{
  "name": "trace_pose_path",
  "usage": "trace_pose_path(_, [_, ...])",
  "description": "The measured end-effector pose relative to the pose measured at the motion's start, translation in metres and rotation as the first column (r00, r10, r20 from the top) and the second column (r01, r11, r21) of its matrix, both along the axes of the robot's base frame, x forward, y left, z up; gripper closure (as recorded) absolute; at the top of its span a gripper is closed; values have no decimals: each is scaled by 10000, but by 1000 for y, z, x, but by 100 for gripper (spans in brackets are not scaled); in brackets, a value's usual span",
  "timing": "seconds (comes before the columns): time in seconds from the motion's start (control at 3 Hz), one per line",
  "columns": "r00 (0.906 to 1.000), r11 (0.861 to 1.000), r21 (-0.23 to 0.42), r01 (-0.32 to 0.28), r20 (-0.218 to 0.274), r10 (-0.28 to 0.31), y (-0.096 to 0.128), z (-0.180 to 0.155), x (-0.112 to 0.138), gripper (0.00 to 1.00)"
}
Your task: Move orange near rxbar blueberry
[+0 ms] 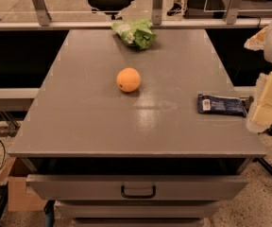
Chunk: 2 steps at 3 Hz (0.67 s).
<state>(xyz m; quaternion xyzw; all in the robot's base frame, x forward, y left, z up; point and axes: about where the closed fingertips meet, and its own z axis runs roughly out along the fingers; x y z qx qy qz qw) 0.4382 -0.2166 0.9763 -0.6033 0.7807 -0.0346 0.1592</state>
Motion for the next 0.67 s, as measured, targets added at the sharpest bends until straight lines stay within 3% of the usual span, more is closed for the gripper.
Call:
trace_pose_path(0.33, [10000,10000,0,0,2,0,0,0,0,0])
trace_pose_path(0.67, [9991,9984,384,-408,76,405,6,-1,12,0])
